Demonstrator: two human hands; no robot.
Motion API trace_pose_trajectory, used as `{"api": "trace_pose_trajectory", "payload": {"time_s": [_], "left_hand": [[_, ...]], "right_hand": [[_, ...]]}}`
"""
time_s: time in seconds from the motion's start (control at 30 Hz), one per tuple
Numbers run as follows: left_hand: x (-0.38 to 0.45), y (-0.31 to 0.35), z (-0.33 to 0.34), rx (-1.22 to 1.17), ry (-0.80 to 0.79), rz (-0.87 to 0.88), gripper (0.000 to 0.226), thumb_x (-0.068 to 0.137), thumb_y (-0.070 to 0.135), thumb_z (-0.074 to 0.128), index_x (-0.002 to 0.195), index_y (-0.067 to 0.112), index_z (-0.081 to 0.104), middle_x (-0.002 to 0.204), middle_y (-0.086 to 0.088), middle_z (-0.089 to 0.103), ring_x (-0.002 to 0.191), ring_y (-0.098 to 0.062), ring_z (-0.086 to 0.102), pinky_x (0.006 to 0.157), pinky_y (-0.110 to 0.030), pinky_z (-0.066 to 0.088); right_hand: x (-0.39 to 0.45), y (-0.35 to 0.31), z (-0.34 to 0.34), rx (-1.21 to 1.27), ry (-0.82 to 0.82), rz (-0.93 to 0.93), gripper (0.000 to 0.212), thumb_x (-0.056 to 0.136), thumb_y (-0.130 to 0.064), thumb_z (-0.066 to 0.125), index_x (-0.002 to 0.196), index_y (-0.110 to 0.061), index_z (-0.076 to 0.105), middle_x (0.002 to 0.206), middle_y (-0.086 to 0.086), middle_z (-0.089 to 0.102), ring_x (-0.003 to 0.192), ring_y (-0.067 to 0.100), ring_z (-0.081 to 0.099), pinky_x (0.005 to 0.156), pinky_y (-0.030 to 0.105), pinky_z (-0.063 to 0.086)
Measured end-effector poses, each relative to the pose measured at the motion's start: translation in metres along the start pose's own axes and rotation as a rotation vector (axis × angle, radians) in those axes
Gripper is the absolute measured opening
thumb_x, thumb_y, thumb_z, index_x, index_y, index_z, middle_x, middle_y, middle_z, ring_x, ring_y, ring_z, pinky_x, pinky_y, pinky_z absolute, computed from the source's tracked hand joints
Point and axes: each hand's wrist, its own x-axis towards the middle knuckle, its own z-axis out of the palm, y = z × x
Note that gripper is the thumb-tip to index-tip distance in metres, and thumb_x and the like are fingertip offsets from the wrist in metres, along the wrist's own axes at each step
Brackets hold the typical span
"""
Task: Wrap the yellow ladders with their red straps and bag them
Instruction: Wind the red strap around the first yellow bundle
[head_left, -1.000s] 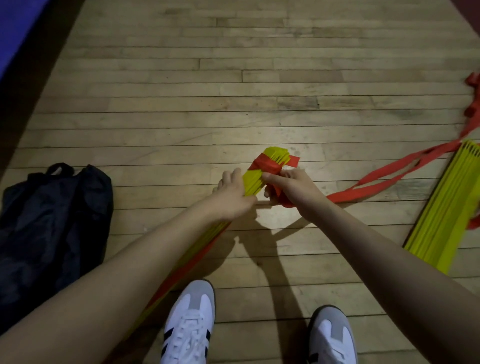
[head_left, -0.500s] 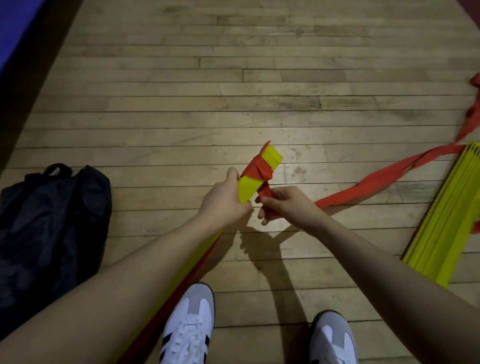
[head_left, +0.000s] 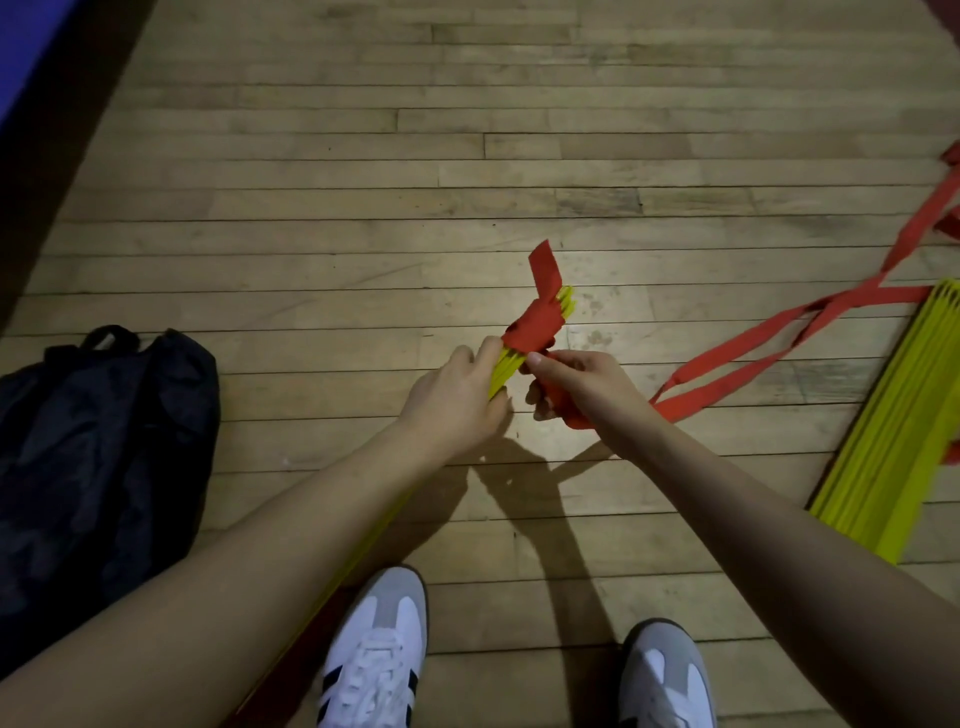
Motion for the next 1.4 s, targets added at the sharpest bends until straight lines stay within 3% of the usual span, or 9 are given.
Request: {"api": "trace_pose_trajectory", "payload": {"time_s": [0.17,0.43,0.57,0.7,0.8,0.87,1.0,1.2,1.4], "left_hand": [[0.001,0.011,0.003,0.212,0.005,-0.050,0.050,0.097,0.025,0.047,0.138,0.012,0.023,0.123,-0.014,0.039,0.094,-0.031,0.060,0.063,-0.031,0.037],[0.004,-0.008,0.001,-0.237,-0.178,-0.152,0.053,0.094,0.043,0.052,0.128,0.006,0.035,0.114,-0.005,0.025,0.098,-0.028,0.052,0.079,-0.034,0.043],[0.006,-0.015,-0.004,-0.120,-0.059,-0.127,0.053,0.085,0.045,0.064,0.116,0.009,0.039,0.116,-0.007,0.037,0.096,-0.026,0.051,0.075,-0.036,0.044],[0.005,-0.013,0.001,-0.117,-0.001,-0.064,0.045,0.083,0.031,0.066,0.110,0.013,0.035,0.106,-0.007,0.046,0.088,-0.029,0.055,0.065,-0.034,0.043],[0.008,-0.013,0.002,-0.041,0.012,-0.096,0.046,0.088,0.027,0.061,0.119,0.013,0.030,0.091,-0.004,0.052,0.075,-0.026,0.056,0.060,-0.032,0.040],[0.009,-0.014,0.003,0.087,0.025,-0.105,0.049,0.092,0.027,0.056,0.128,0.011,0.027,0.097,-0.007,0.057,0.077,-0.027,0.059,0.061,-0.034,0.045],[0.000,-0.009,0.015,0.198,-0.007,-0.054,0.051,0.096,0.035,0.053,0.131,0.009,0.025,0.115,-0.009,0.055,0.091,-0.027,0.063,0.069,-0.038,0.052],[-0.003,-0.012,0.020,0.044,0.010,-0.032,0.041,0.095,0.037,0.050,0.123,0.010,0.039,0.112,-0.008,0.056,0.096,-0.027,0.059,0.075,-0.039,0.049],[0.000,-0.010,0.014,0.050,-0.057,-0.015,0.042,0.094,0.029,0.051,0.125,0.011,0.030,0.114,-0.010,0.049,0.095,-0.032,0.057,0.064,-0.034,0.036]], "right_hand": [[0.003,-0.002,0.010,-0.042,0.036,-0.037,0.040,0.091,-0.031,0.064,0.095,0.009,0.064,0.067,0.014,0.060,0.057,0.020,0.059,0.061,0.029,0.052],[0.007,0.004,0.002,0.067,0.047,-0.001,0.028,0.090,-0.026,0.066,0.091,0.001,0.067,0.071,0.010,0.063,0.060,0.021,0.060,0.065,0.033,0.053],[0.007,0.004,0.000,-0.109,0.030,-0.017,0.034,0.095,-0.028,0.059,0.091,0.004,0.066,0.068,0.013,0.065,0.056,0.021,0.063,0.062,0.030,0.053],[0.007,0.005,-0.004,-0.131,-0.100,0.015,0.016,0.097,-0.010,0.054,0.095,0.003,0.062,0.069,0.011,0.066,0.055,0.020,0.063,0.058,0.026,0.051],[0.003,0.007,-0.008,-0.064,-0.165,0.048,0.012,0.095,-0.006,0.056,0.098,0.005,0.062,0.069,0.012,0.066,0.059,0.021,0.066,0.064,0.029,0.055],[0.001,0.006,-0.009,-0.053,-0.189,0.063,0.011,0.093,-0.005,0.058,0.097,0.004,0.062,0.069,0.012,0.066,0.059,0.021,0.066,0.064,0.029,0.055],[0.004,0.005,-0.002,0.036,-0.119,0.054,0.018,0.093,-0.013,0.060,0.095,0.005,0.063,0.070,0.011,0.066,0.054,0.018,0.061,0.053,0.025,0.051],[0.005,0.014,0.005,0.023,-0.030,0.041,0.014,0.094,-0.007,0.057,0.081,-0.001,0.061,0.068,0.009,0.065,0.045,0.011,0.055,0.042,0.018,0.041],[0.002,0.014,0.003,0.080,-0.045,0.070,0.009,0.092,-0.007,0.059,0.084,-0.004,0.061,0.068,0.007,0.067,0.054,0.017,0.061,0.057,0.026,0.053]]}}
